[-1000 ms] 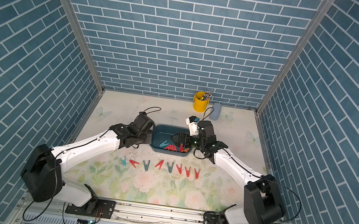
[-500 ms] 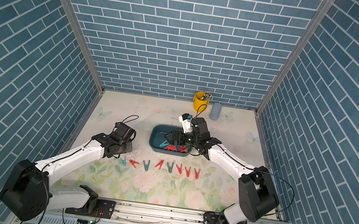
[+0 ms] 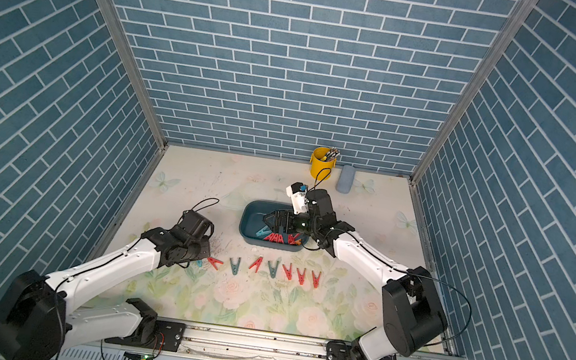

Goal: Take the clothespins out of the storage box
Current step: Place the clothespin at the center of the board.

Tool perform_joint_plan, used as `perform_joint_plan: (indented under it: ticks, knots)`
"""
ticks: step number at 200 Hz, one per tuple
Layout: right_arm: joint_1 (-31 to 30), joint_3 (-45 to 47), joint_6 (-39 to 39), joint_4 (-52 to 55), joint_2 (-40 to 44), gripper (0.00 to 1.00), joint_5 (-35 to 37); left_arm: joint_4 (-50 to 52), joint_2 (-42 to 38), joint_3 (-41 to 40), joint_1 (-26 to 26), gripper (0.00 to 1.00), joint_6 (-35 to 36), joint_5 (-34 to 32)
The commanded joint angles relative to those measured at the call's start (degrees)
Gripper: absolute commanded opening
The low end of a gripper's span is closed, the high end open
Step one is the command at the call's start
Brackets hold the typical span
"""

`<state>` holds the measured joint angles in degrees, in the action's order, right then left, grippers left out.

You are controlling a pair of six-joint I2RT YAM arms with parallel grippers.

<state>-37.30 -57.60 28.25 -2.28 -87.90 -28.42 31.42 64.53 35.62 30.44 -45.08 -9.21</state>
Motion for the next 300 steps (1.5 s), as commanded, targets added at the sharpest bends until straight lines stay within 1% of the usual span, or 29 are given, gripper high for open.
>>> perform_joint_plan:
  ticks: [1,73,86,90,100,119,143,175,182,186,212,224,232,240,247,250,270,280,286,296,300]
  knots:
    - [-0.7,-0.5,0.6,-1.7,-1.5,0.99,-1.3,2.3,-1.5,-1.1,5.2,0.00,-6.7,-0.9]
    - [-1.2,-0.8,1.2,-3.0,-3.3,0.99,-1.1,3.1,-2.8,-5.2,23.2,0.00,-21.2,-1.7]
    - [-1.3,-0.9,1.3,-2.8,-3.7,0.99,-0.6,2.4,-2.9,-6.1,25.9,0.00,-22.8,-1.4]
    - [-1.3,-1.1,1.3,-2.7,-3.8,0.99,-0.5,2.3,-2.7,-6.2,26.5,0.00,-24.6,-1.4]
    - [-1.3,-1.3,1.3,-2.5,-4.2,0.99,0.0,1.9,-2.7,-6.2,28.1,0.00,-26.2,-1.3]
    - [-1.3,-1.8,1.2,-1.7,-4.8,0.99,0.9,-0.3,-2.7,-9.2,29.8,0.00,-28.1,-0.3]
    - [-1.3,-2.7,1.2,-0.9,-5.7,0.99,2.1,-2.6,-2.2,-10.8,30.3,0.02,-29.1,0.5]
    - [-1.3,-3.8,1.1,0.6,-7.0,0.99,3.8,-3.1,-1.9,-10.8,30.4,0.12,-29.0,0.2]
    - [-1.3,-4.1,1.1,1.1,-7.2,1.00,4.5,-2.8,-1.9,-10.8,30.4,0.15,-29.0,0.2]
    - [-1.3,-4.3,1.1,1.5,-7.3,0.99,4.9,-2.6,-2.0,-10.6,30.3,0.18,-29.0,0.2]
    - [-1.3,-6.8,0.5,6.1,-8.9,0.99,9.3,0.9,-3.6,-8.1,30.2,0.50,-28.0,-1.4]
    - [-1.3,-8.5,0.2,9.1,-10.1,0.99,11.5,2.6,-4.2,-6.6,29.9,0.61,-26.8,-2.6]
    - [-1.3,-9.6,0.1,11.0,-10.9,0.99,13.0,3.6,-4.7,-4.6,29.3,0.66,-25.7,-3.1]
    - [-1.3,-10.3,0.1,12.4,-11.4,0.99,14.1,4.1,-4.8,-3.3,28.4,0.67,-24.3,-3.6]
    - [-1.3,-10.8,0.1,13.3,-11.8,0.99,15.1,4.3,-4.8,-2.1,27.1,0.71,-23.4,-3.6]
    - [-1.3,-11.0,0.2,13.8,-11.9,0.99,15.6,4.3,-4.8,-1.7,26.5,0.71,-21.6,-3.6]
    - [-1.3,-12.2,1.7,16.6,-12.7,0.99,18.2,3.7,-4.7,1.6,21.6,0.81,-15.9,-3.0]
    - [-1.3,-12.7,2.5,17.9,-13.1,0.99,19.1,3.2,-4.3,3.2,18.9,0.90,-13.1,-2.6]
    - [-1.3,-13.1,3.2,18.9,-13.4,0.99,19.8,2.7,-4.0,4.2,17.4,0.92,-11.5,-2.3]
    - [-1.4,-13.6,4.4,20.3,-13.9,0.99,20.6,1.8,-3.3,5.7,14.7,1.00,-8.9,-1.5]
    - [-1.4,-13.8,5.0,20.6,-14.2,0.99,20.8,1.3,-2.9,6.3,13.6,1.00,-7.8,-1.2]
